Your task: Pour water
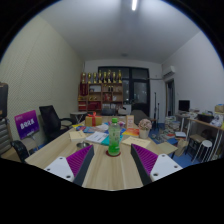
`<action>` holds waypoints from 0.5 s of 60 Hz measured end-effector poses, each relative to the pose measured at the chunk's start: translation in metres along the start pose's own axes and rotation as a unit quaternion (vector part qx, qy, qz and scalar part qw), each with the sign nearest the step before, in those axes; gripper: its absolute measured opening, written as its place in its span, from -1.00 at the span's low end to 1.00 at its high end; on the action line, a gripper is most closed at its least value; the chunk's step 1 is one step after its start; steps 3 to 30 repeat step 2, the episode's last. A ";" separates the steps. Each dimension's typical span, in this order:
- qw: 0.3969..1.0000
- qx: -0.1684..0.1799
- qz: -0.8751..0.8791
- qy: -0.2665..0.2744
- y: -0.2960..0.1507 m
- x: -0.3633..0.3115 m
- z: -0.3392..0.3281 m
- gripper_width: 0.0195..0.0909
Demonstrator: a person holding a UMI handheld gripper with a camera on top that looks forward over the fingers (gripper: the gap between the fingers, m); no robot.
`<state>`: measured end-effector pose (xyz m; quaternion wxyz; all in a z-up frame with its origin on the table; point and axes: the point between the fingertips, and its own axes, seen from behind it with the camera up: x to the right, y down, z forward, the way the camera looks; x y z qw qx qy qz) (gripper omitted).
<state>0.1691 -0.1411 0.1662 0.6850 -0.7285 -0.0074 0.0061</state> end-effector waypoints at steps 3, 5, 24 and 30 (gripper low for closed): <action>1.000 -0.001 0.005 0.001 0.002 -0.029 -0.015 0.74; 1.000 -0.001 0.005 0.001 0.002 -0.029 -0.015 0.74; 1.000 -0.001 0.005 0.001 0.002 -0.029 -0.015 0.74; 1.000 -0.001 0.005 0.001 0.002 -0.029 -0.015 0.74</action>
